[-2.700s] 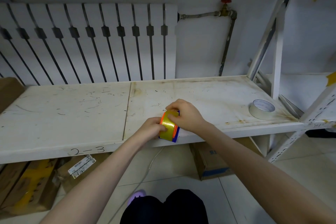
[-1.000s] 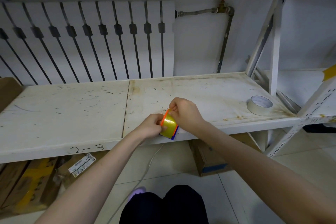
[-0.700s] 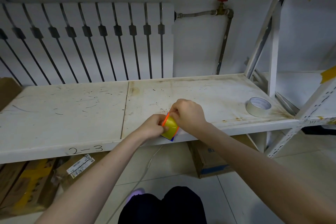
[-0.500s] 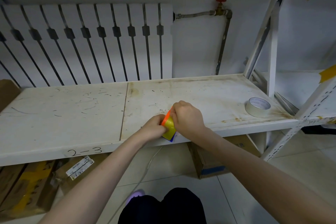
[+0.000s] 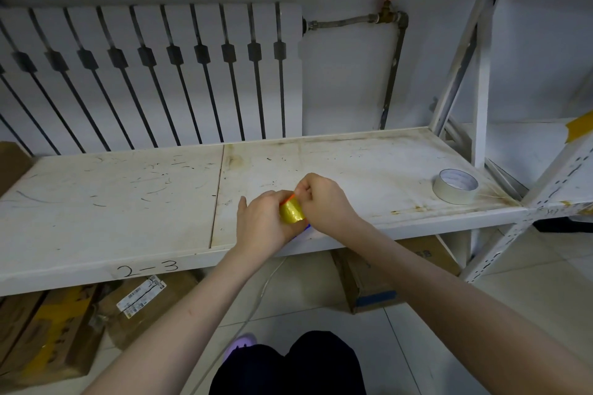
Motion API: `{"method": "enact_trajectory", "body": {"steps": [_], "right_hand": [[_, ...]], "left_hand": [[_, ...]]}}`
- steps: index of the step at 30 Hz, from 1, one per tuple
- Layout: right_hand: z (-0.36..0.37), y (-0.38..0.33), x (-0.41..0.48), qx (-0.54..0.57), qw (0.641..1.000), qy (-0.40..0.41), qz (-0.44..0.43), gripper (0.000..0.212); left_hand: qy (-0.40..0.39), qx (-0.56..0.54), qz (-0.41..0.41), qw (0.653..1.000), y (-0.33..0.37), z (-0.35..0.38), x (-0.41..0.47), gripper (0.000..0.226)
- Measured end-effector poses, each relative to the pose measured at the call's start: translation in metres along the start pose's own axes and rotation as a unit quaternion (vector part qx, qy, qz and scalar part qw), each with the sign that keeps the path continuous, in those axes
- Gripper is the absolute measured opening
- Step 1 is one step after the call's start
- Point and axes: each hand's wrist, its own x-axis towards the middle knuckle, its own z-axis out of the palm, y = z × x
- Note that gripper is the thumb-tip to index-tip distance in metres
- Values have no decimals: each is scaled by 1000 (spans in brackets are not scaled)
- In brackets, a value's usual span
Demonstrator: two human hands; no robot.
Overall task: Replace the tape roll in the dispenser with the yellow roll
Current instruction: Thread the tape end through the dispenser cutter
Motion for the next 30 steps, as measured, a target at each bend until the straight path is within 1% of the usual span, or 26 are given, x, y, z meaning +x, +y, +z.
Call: {"method": "enact_trajectory", "body": {"steps": [2, 6, 9, 14, 18, 20, 23, 25, 28, 30], "right_hand": [[-2, -4, 0, 16, 1000, 5, -6, 15], [-6, -6, -2, 62, 998, 20, -22, 15], [-7, -10, -5, 97, 994, 25, -42, 13], [-7, -9, -12, 147, 987, 34, -53, 11], [-5, -3, -16, 182, 980, 42, -63, 12], [-3, -2, -18, 201, 976, 40, -72, 13], [-1, -7, -18, 232, 967, 34, -98, 21], [-2, -9, -17, 252, 962, 38, -102, 23], [-4, -11, -18, 282, 952, 33, -117, 24], [-6, -13, -21, 299, 945, 27, -126, 25]], "left_hand": [[-3, 1, 6, 1000, 2, -5, 2, 41], [-6, 17, 22, 1000, 5, -9, 2, 42], [-10, 12, 28, 999, 6, -11, 2, 34], [-31, 3, 38, 999, 5, -18, 3, 33], [-63, 12, 47, 997, 5, -25, 4, 33], [-82, 25, 50, 995, 7, -30, 5, 33], [-94, 20, 45, 994, 12, -34, 7, 19], [-96, 8, 44, 994, 13, -35, 9, 19], [-111, 9, 41, 993, 16, -38, 14, 26], [-120, 20, 34, 992, 19, -39, 15, 23]]}}
